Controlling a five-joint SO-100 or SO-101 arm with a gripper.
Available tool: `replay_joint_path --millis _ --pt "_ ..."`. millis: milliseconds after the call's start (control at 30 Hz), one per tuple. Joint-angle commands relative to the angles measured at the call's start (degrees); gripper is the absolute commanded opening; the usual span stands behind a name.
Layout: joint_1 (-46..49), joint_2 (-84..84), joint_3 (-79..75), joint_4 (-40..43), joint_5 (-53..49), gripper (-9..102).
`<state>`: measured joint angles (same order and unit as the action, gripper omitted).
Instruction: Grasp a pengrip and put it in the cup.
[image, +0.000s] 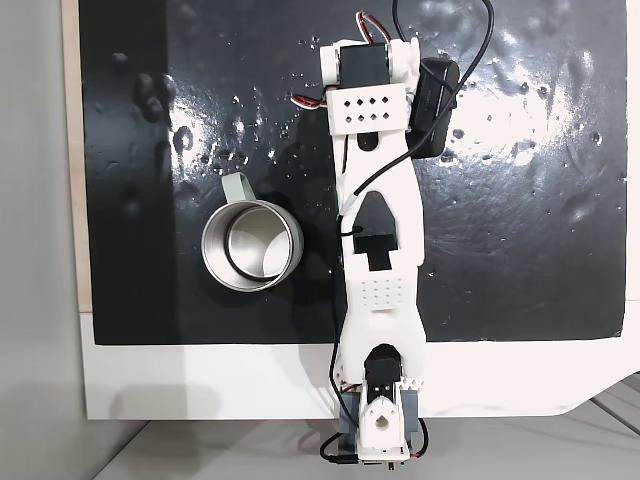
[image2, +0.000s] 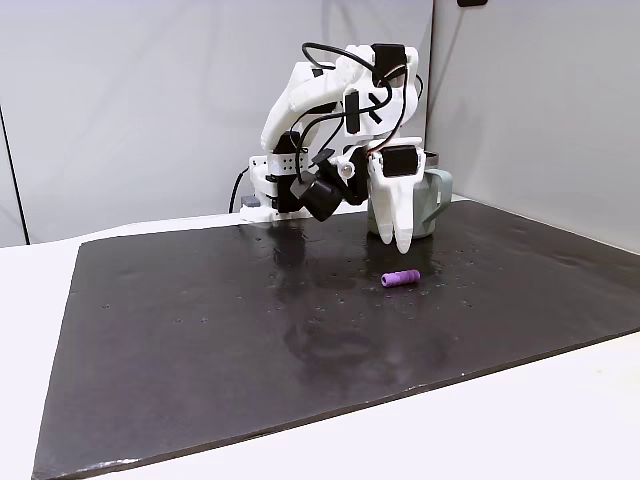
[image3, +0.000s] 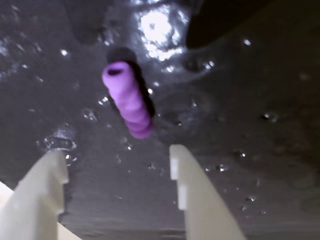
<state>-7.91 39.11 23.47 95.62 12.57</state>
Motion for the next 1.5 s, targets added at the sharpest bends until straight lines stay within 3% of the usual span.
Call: replay_joint_path --millis 0,367,667,800,1467 --pt "0.0 -1.76 -5.27 0.79 -1.32 21" --pt "-0.09 -10.99 -12.22 0.88 -2.99 20" --pt "-0.09 -12.22 -13.01 0.88 -3.6 1" --pt "0.0 -10.99 -12.3 1.05 -3.6 0" --pt "-6.33 46.05 13.62 -1.23 -5.54 0"
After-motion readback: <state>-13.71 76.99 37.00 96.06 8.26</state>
